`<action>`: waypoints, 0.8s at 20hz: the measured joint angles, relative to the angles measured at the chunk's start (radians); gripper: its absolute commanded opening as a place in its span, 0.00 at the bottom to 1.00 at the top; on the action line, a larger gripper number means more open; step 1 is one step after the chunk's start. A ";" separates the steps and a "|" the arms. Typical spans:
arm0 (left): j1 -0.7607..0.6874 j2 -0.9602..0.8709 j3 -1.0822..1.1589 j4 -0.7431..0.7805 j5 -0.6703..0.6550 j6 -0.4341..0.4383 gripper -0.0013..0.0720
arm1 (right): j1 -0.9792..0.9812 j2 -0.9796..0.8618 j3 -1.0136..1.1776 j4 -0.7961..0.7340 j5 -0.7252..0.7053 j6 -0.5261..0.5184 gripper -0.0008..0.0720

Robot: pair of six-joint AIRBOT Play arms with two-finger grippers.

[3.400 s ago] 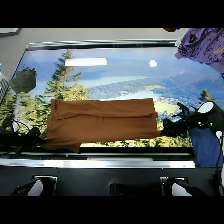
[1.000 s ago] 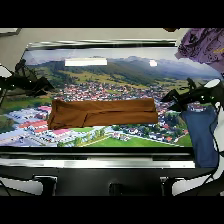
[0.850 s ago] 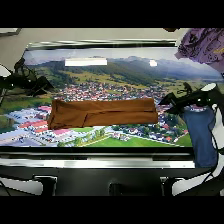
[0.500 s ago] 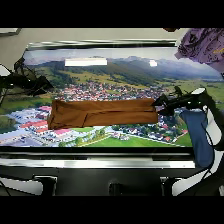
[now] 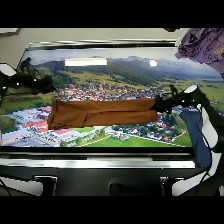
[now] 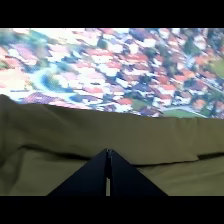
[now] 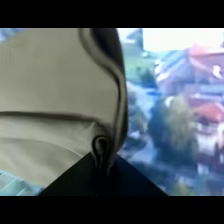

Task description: Fold the clothes and pants, and hang the long-sleeved shirts on hangers.

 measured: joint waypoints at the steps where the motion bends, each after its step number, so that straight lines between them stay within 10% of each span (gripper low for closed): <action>1: -0.032 -0.013 0.000 -0.010 0.008 -0.013 0.05 | 0.002 0.034 0.009 -0.036 0.007 0.024 0.05; 16: -0.642 -0.306 0.054 -0.475 0.422 -0.096 0.04 | 0.003 0.443 0.110 -0.418 0.167 0.218 0.05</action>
